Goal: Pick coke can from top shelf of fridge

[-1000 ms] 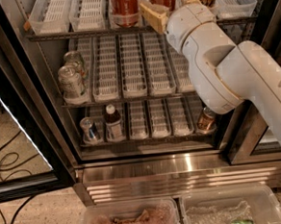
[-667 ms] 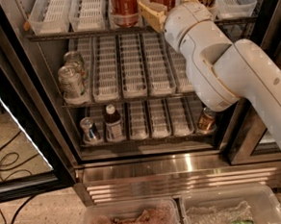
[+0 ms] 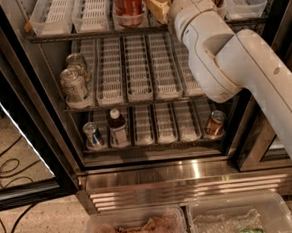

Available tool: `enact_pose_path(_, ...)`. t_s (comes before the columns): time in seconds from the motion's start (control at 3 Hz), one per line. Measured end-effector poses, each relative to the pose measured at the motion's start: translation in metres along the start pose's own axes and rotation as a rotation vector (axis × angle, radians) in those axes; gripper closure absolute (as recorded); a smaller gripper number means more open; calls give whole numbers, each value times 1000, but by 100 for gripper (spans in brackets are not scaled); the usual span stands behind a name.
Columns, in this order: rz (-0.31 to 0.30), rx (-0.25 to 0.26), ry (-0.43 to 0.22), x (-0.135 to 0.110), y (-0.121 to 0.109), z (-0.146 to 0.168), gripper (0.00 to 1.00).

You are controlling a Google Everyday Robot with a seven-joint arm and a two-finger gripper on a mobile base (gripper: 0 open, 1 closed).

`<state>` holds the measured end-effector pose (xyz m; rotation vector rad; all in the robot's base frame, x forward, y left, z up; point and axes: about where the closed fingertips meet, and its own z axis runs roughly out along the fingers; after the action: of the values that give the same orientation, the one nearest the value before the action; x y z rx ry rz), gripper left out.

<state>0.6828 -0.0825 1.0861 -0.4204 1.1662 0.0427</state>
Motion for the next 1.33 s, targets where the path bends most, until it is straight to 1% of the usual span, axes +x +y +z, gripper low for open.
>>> enact_pose_path(0.33,1,3,18,8,1,-4,34)
enact_pose_path(1.0,1,3,18,8,1,-4,79)
enact_pose_path(1.33,2,3,18,8,1,-4,100)
